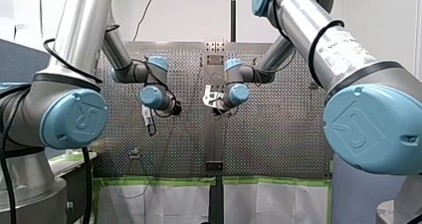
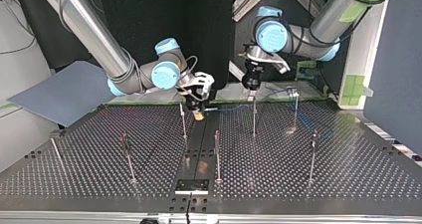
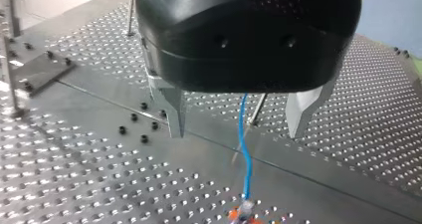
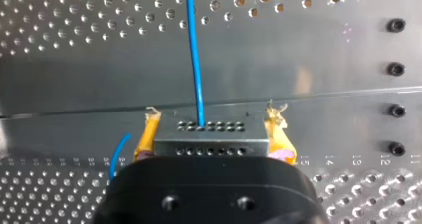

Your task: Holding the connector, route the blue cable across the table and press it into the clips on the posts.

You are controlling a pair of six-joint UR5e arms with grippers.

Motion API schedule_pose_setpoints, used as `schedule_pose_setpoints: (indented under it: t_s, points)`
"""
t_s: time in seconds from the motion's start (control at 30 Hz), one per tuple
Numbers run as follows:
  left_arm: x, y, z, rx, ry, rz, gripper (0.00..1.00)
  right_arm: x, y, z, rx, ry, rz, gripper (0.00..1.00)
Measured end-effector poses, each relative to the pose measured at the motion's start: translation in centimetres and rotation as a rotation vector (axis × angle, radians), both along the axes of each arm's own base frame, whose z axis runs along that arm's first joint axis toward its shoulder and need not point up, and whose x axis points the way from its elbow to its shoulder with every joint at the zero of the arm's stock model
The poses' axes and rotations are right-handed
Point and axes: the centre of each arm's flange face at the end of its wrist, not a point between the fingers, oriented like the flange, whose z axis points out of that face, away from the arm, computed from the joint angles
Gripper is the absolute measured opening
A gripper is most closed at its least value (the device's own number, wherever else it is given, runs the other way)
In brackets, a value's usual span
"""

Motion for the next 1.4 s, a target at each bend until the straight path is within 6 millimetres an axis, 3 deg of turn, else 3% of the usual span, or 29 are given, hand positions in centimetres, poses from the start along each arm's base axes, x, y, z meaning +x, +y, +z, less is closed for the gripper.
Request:
schedule_pose_setpoints:
  t_s: [0.37, 0.77, 1.03, 1.4]
  points:
    - [0.5, -4.3, -1.3, 0.018, 0.006, 0.0, 1.0, -0.2, -0.2, 0.0, 0.0, 0.0, -0.003, 0.0]
    - [4.4, -4.6, -2.2, 0.021, -0.017, 0.092, 1.0, -0.3, -0.3, 0.0, 0.002, 0.001, -0.004, 0.0]
    - [5.3, -5.1, -2.0, 0.002, -0.041, 0.079, 1.0, -0.3, -0.3, 0.0, 0.0, 0.0, -0.006, 0.0]
    - [8.7, -5.7, -3.6, -0.019, -0.031, 0.094, 1.0, -0.3, -0.4, 0.0, 0.001, -0.002, -0.001, 0.0]
